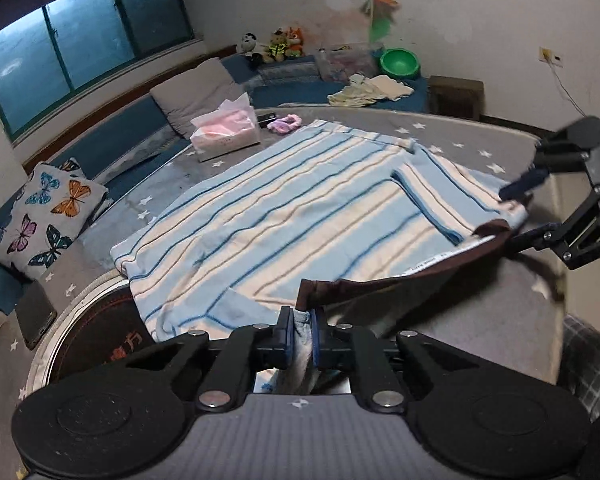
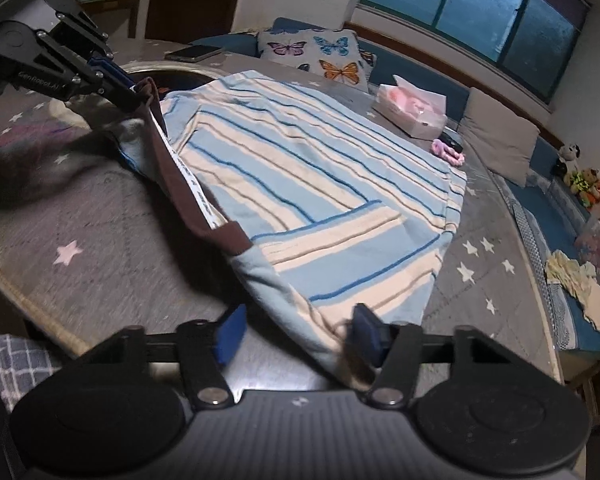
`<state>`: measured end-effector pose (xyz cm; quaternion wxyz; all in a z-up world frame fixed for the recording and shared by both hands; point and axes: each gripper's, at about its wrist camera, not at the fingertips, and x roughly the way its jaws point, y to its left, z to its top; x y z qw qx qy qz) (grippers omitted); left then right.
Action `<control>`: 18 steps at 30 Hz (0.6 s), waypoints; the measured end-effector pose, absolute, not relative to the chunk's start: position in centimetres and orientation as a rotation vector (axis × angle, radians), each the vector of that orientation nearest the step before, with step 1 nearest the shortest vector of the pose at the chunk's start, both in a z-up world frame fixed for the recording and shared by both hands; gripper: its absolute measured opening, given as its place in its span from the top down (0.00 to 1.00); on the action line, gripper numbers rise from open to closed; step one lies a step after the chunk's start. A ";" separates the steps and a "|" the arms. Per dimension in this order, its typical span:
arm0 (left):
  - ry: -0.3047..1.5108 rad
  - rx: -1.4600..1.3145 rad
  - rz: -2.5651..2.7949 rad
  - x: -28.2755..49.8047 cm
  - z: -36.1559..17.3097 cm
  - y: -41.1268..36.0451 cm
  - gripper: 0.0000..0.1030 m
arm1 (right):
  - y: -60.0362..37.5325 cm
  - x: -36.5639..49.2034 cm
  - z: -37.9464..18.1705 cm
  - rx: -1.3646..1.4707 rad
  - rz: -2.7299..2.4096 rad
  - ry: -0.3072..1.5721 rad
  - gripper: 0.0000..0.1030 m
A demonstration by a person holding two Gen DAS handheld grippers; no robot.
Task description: Fold clothes
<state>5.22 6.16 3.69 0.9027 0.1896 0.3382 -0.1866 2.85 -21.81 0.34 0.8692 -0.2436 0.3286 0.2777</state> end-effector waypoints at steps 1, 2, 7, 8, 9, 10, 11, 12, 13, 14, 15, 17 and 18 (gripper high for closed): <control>0.705 0.400 -0.389 5.2 3.6 6.1 0.90 | -21.8 3.0 0.3 -0.504 0.572 0.687 0.60; 0.711 0.411 -0.394 5.2 3.4 6.1 0.87 | -21.8 3.2 0.4 -0.497 0.568 0.692 0.69; 0.730 0.469 -0.393 2.9 2.3 6.1 0.77 | -22.4 4.0 0.9 -0.443 0.572 0.713 0.86; 0.734 0.473 -0.394 2.4 2.1 6.1 0.71 | -22.5 4.0 1.0 -0.434 0.571 0.713 0.88; 0.739 0.476 -0.396 1.9 1.9 6.1 0.69 | -22.6 4.1 1.2 -0.424 0.571 0.712 0.89; 0.741 0.488 -0.392 1.5 1.5 6.1 0.66 | -22.7 4.2 1.3 -0.415 0.570 0.712 0.89; 0.743 0.503 -0.387 1.1 1.2 6.0 0.64 | -22.7 4.2 1.4 -0.411 0.569 0.709 0.90; 0.740 0.522 -0.383 0.7 0.9 5.9 0.63 | -22.8 4.2 1.5 -0.406 0.568 0.708 0.90; 0.738 0.539 -0.380 0.3 0.6 5.9 0.62 | -22.9 4.1 1.5 -0.399 0.567 0.708 0.90; 0.740 0.551 -0.381 0.0 0.4 5.9 0.62 | -23.0 4.1 1.6 -0.394 0.565 0.707 0.91; 0.736 0.568 -0.386 -0.4 0.2 5.7 0.62 | -23.0 4.0 1.7 -0.391 0.562 0.703 0.91; 0.724 0.606 -0.394 -1.0 -0.1 5.5 0.63 | -23.1 3.8 1.9 -0.385 0.557 0.694 0.92; 0.721 0.618 -0.397 -1.1 -0.3 5.5 0.66 | -23.1 3.6 2.0 -0.382 0.556 0.689 0.92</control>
